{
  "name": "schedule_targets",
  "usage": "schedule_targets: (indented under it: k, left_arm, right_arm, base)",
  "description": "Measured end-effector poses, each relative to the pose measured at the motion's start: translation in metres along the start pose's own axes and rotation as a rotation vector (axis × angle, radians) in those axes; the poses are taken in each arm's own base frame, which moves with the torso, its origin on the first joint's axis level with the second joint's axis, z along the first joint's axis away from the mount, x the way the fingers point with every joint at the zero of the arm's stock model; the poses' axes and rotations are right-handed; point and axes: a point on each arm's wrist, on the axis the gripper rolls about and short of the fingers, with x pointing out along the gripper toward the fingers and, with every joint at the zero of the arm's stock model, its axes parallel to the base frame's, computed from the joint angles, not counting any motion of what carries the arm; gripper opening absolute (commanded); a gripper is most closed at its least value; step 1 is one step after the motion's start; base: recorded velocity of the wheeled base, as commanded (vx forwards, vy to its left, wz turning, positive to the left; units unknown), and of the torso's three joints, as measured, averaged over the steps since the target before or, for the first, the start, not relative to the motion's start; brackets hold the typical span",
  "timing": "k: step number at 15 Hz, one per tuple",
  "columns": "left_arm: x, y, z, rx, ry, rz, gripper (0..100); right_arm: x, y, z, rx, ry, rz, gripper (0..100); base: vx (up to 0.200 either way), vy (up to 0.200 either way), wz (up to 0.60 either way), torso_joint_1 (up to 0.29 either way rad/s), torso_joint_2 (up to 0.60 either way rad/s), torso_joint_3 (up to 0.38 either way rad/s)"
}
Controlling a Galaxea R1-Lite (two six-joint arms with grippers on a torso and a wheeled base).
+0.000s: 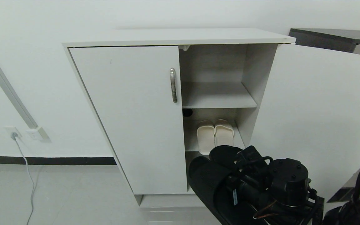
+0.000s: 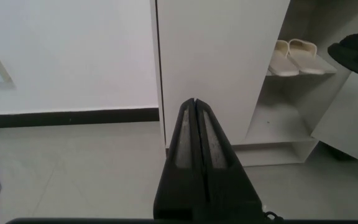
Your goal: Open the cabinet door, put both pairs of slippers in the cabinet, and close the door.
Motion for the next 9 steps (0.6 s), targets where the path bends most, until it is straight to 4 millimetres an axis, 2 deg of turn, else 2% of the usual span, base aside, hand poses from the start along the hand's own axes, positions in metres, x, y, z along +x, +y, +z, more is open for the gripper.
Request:
schedule_targets:
  k: [6, 9]
  left_arm:
    - [0.0, 0.0, 0.0, -0.002, -0.001, 0.002, 0]
    - [0.0, 0.0, 0.0, -0.001, -0.001, 0.002, 0]
  right_arm:
    - [0.006, 0.002, -0.003, -0.007, 0.006, -0.018, 0]
    - [0.022, 0.01, 0.011, 0.015, 0.005, -0.163, 0]
  base:
    - [0.0, 0.0, 0.0, -0.002, 0.02, 0.026]
    - [0.0, 0.0, 0.0, 0.0, 0.0, 0.0]
